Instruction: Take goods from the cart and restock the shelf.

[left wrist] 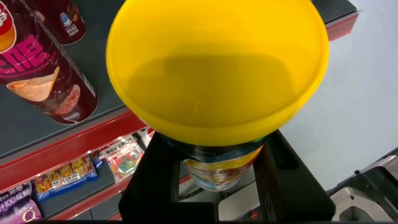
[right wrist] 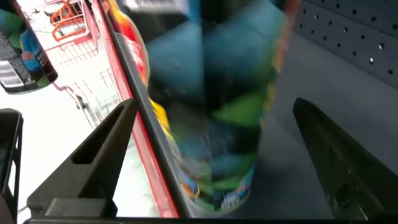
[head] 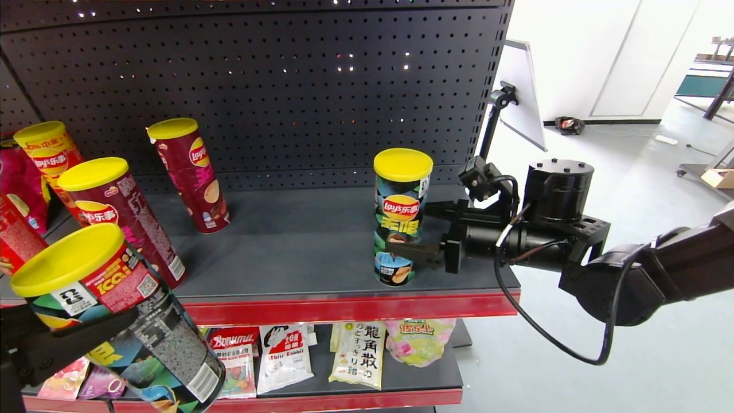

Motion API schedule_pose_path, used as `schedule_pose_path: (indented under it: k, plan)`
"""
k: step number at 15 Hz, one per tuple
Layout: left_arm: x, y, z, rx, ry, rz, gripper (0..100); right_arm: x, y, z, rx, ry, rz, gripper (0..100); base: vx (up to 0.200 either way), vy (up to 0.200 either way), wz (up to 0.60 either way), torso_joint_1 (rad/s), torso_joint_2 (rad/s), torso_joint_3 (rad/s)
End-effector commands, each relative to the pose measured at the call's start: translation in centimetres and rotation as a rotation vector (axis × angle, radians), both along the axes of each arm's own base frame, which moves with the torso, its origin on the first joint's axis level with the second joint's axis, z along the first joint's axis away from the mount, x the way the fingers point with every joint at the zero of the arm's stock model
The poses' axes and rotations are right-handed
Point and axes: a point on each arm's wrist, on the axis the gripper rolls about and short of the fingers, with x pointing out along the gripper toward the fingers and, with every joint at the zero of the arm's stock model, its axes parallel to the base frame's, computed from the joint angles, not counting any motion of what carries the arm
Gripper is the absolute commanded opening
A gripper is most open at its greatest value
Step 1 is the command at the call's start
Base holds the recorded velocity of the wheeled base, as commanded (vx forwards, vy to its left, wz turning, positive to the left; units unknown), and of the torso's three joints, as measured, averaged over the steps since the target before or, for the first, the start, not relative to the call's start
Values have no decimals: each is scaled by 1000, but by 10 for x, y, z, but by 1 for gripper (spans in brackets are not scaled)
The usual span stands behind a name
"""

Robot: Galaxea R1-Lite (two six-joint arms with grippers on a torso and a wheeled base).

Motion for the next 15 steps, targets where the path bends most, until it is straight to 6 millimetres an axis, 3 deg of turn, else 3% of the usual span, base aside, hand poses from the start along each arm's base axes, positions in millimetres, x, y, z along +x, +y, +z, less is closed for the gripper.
schedule_pose_path:
  k: [1,5,8,11,13,15]
  plan:
    - [1,0,0,0,2,0,0,-13,-5,4,3,-5,1,100,0,0,0,0,0,0]
    - [1,0,2,0,-6,3,0,-41,-19,18,15,-24,-8,100,0,0,0,0,0,0]
    - [0,0,3,1,-14,10,0,-84,-43,26,11,-39,-46,100,0,0,0,0,0,0]
    - [-3,4,8,44,-51,124,0,-135,-76,32,14,-86,-271,100,0,0,0,0,0,0]
    - [-4,8,7,144,-82,250,0,-152,-94,37,24,-127,-436,100,0,0,0,0,0,0]
    - [-13,11,6,202,-124,281,0,-173,-124,42,3,-137,-728,100,0,0,0,0,0,0]
